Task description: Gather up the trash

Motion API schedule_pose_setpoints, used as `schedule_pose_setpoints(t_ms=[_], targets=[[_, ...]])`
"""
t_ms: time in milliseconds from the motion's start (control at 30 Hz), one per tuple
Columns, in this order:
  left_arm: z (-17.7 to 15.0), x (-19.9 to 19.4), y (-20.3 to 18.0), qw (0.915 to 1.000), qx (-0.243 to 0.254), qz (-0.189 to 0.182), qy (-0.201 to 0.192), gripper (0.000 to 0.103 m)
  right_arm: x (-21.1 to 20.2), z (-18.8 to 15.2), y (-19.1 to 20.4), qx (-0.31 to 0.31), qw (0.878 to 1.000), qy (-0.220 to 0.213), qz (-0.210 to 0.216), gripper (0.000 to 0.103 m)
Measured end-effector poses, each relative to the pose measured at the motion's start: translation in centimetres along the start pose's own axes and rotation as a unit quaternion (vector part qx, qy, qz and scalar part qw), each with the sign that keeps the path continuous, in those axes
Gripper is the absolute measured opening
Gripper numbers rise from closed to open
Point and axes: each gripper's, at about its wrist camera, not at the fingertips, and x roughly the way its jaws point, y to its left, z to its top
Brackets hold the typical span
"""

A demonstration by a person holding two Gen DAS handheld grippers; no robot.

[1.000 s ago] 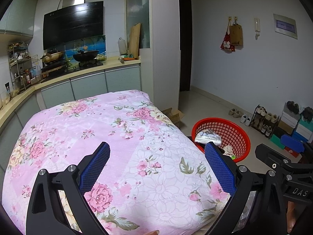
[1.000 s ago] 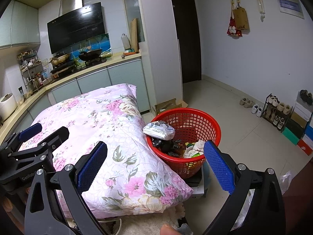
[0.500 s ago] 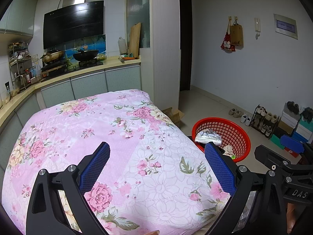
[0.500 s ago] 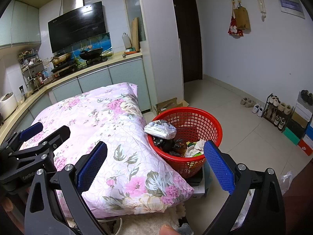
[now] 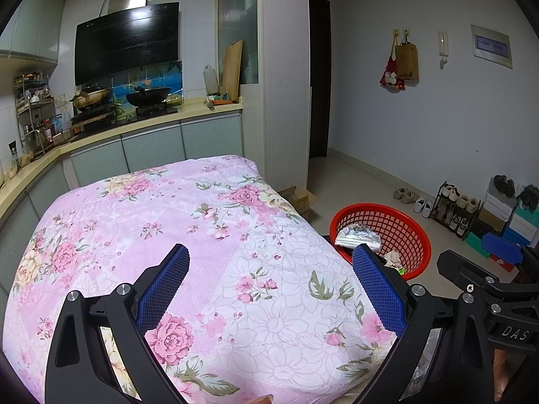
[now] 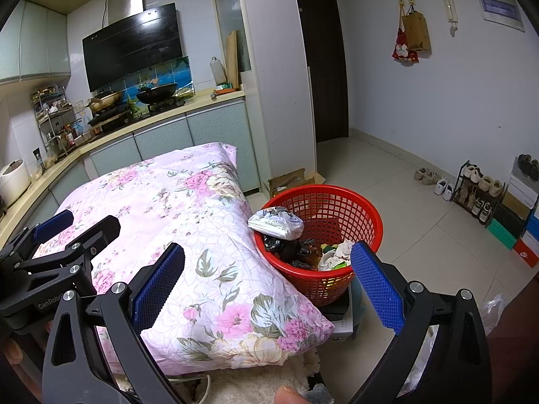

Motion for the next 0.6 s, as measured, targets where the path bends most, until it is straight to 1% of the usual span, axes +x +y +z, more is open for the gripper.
schedule_pose_setpoints(t_ms=[600], targets=[[0.17,-0.13,-0.05,1.0,0.001,-0.001,-0.002,0.094,-0.09,0.16,0.29,-0.001,1.0,-0.003,0.003,0.096]])
